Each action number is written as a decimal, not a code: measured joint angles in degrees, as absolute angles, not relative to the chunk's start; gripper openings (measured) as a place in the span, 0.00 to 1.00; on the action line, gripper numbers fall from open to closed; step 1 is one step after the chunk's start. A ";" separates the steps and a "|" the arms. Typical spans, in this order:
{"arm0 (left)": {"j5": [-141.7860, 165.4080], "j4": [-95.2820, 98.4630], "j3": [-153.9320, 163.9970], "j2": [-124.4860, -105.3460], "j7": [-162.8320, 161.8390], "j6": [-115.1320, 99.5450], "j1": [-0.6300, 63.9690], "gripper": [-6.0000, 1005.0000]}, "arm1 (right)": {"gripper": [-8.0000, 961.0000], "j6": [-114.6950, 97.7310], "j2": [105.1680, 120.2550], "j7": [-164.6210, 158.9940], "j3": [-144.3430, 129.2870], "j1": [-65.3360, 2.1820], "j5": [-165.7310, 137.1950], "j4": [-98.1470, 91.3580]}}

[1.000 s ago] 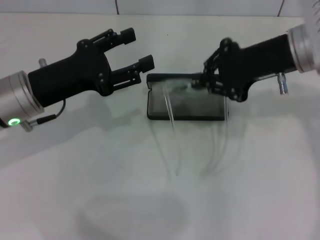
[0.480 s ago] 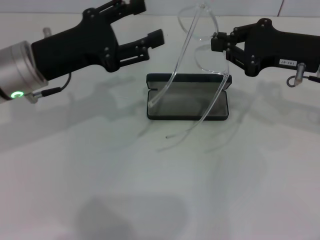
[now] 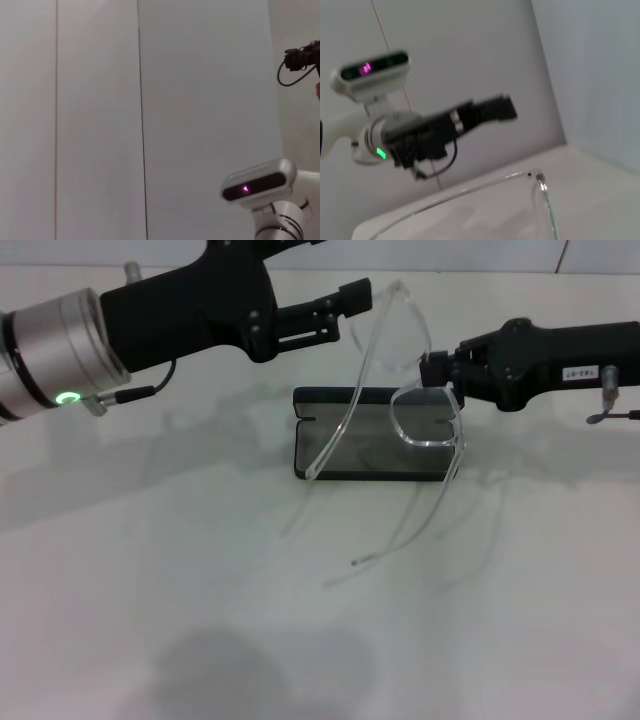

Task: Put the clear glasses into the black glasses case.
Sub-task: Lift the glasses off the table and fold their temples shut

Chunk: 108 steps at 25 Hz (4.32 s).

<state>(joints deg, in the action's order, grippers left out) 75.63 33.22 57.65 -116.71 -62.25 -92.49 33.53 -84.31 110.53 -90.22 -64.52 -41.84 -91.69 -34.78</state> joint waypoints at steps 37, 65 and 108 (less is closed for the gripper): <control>79.02 33.67 57.75 -118.21 -59.45 -96.38 35.95 0.80 | 0.08 -93.47 109.49 -102.32 -61.89 -46.66 -93.17 -32.50; 79.27 33.84 57.37 -118.23 -56.75 -96.87 36.77 0.80 | 0.09 -100.19 108.64 -105.12 -61.91 -49.12 -93.33 -31.12; 79.88 33.82 57.82 -116.37 -61.03 -98.52 37.50 0.80 | 0.10 -82.92 115.80 -74.52 -48.33 -35.97 -72.77 -41.10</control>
<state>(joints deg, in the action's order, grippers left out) 79.88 33.82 57.82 -116.37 -61.03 -98.52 37.50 -82.92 115.80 -74.52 -48.33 -35.97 -72.77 -41.10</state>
